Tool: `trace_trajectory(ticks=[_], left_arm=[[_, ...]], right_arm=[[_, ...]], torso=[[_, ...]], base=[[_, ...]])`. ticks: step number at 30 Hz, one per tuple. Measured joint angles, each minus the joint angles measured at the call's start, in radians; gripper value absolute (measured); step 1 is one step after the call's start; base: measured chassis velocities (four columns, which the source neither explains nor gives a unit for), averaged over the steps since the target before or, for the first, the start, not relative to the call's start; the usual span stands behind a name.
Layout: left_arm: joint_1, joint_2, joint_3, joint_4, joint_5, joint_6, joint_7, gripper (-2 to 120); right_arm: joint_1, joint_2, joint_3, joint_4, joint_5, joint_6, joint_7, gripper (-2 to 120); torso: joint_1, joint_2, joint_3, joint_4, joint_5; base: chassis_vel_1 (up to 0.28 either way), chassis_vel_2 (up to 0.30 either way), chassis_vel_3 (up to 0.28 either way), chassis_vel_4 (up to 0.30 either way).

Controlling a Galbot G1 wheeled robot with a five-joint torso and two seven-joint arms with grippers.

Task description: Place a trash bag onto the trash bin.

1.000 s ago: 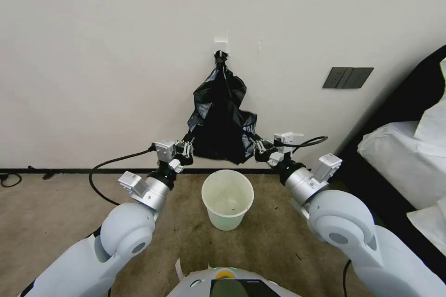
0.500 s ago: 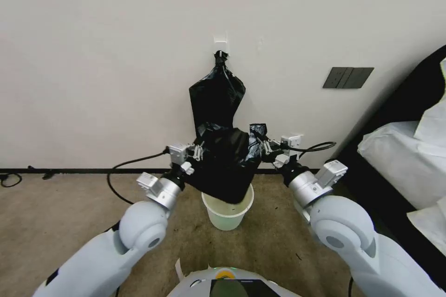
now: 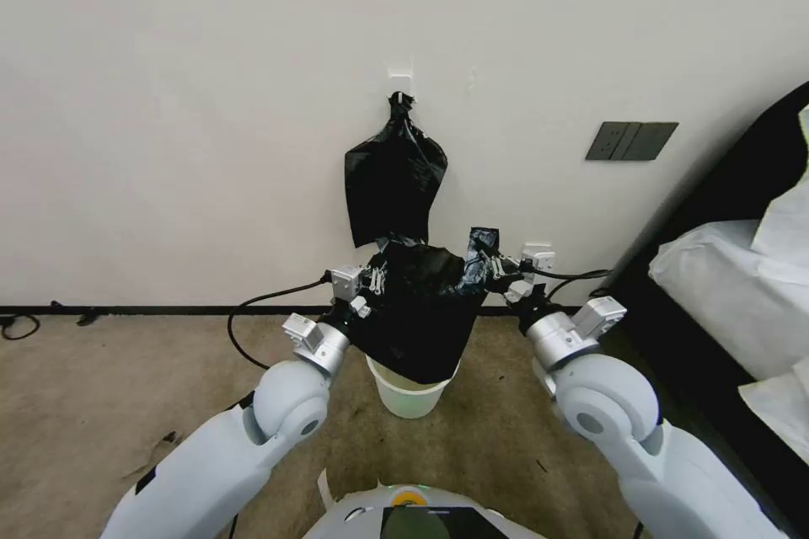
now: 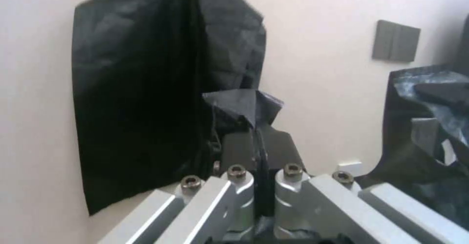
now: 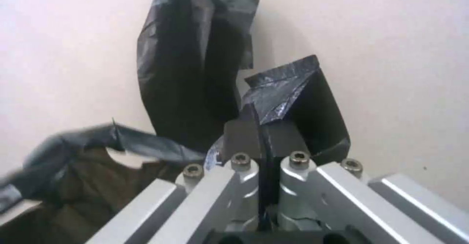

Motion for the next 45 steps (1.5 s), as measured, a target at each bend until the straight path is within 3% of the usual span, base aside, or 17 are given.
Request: trace_trajectory(ticks=[8, 17, 25, 35, 45], left_arm=[[0.083, -0.086, 0.025, 0.092, 0.045, -0.038, -0.005, 0], [0.203, -0.13, 0.027, 0.119, 0.095, -0.047, -0.018, 0], [0.3, -0.157, 0.041, 0.106, 0.155, -0.026, -0.042, 0], [0.514, -0.187, -0.052, 0.111, 0.232, -0.044, -0.064, 0], [0.623, -0.211, -0.093, 0.049, 0.275, -0.05, -0.117, 0]], right_arm=[[-0.089, 0.049, -0.027, -0.068, -0.09, 0.061, -0.019, 0], [-0.23, 0.095, -0.045, -0.119, -0.232, 0.097, -0.041, 0], [-0.271, 0.095, -0.03, -0.088, -0.259, 0.034, -0.004, 0], [-0.356, 0.188, -0.066, -0.159, -0.297, 0.017, 0.062, 0], [-0.417, 0.24, -0.086, -0.114, -0.196, -0.176, 0.209, 0]], torso=[[0.0, 0.0, 0.0, 0.0, -0.0002], [0.0, 0.0, 0.0, 0.0001, -0.0001], [0.0, 0.0, 0.0, 0.0002, -0.0003], [0.0, 0.0, 0.0, 0.0002, 0.0], [0.0, 0.0, 0.0, 0.0, -0.0001]], base=[[0.0, 0.0, 0.0, 0.0], [0.0, 0.0, 0.0, 0.0], [0.0, 0.0, 0.0, 0.0], [0.0, 0.0, 0.0, 0.0], [0.0, 0.0, 0.0, 0.0]])
